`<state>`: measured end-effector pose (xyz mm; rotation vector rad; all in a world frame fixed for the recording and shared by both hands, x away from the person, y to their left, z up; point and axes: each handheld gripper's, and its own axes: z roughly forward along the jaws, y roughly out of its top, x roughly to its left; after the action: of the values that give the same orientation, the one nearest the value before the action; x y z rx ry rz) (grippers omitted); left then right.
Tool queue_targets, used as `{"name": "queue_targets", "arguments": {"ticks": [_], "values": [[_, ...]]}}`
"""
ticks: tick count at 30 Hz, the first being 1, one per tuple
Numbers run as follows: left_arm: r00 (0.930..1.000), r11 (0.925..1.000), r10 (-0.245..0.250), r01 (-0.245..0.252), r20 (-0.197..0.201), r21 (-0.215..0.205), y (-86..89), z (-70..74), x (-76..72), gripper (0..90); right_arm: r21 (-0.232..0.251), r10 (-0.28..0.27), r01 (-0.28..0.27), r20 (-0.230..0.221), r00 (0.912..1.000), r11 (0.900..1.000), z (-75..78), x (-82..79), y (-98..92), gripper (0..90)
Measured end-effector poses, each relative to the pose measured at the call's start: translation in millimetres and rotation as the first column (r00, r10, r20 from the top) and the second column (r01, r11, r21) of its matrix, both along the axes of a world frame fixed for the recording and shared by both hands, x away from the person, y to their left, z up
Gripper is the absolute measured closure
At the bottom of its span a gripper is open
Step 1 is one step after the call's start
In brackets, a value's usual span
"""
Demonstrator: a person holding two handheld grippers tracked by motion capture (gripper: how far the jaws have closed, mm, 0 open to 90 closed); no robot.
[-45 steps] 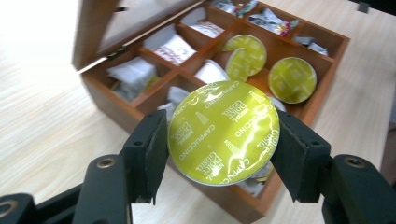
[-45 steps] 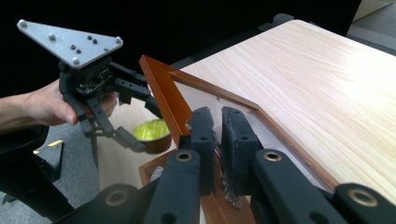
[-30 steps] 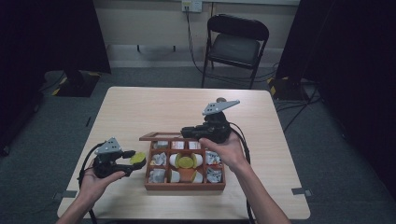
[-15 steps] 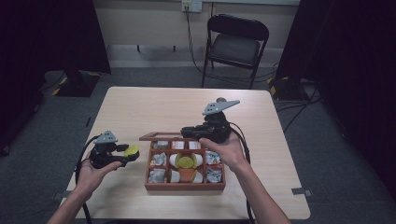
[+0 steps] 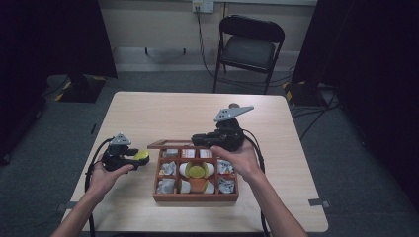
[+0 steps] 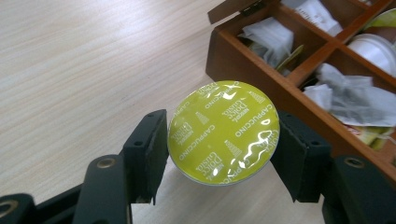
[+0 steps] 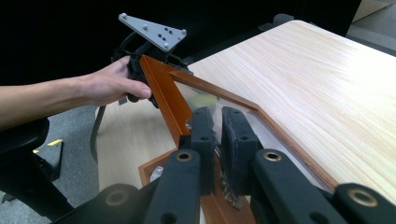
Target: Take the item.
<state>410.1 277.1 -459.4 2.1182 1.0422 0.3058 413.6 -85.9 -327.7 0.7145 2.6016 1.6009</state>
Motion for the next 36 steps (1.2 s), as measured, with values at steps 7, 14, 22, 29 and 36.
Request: {"name": "queue_targets", "arguments": {"ticks": [7, 14, 22, 29, 36], "values": [[0.9994, 0.9998, 0.015, -0.014, -0.033, 0.011, -1.7, -13.2, 9.4, 39.9, 0.0, 0.0, 0.0, 0.0, 1.0, 1.0, -0.1, 0.0, -0.2, 83.6], [0.9993, 0.9996, -0.007, 0.008, -0.037, 0.027, -6.7, -16.5, 8.5, 39.9, 0.001, 0.001, -0.001, 0.001, 1.0, 1.0, -0.2, -0.5, 0.1, 83.6], [0.9992, 0.9996, -0.008, 0.009, -0.039, 0.027, -10.9, -21.5, 9.9, 39.9, -0.001, 0.003, -0.003, 0.002, 1.0, 1.0, -0.4, -1.0, 0.1, 83.5], [0.9989, 0.9997, 0.005, -0.004, -0.046, 0.025, -9.6, -23.8, 8.9, 39.2, -0.004, 0.005, -0.005, 0.006, 1.0, 1.0, -0.6, -1.3, 0.1, 83.5], [0.9995, 0.9995, 0.03, -0.03, -0.005, 0.003, -1.1, -12.9, 4.7, 23.7, -0.006, 0.01, -0.01, 0.004, 0.9999, 1.0, -0.7, -1.2, 0.1, 83.5]]}}
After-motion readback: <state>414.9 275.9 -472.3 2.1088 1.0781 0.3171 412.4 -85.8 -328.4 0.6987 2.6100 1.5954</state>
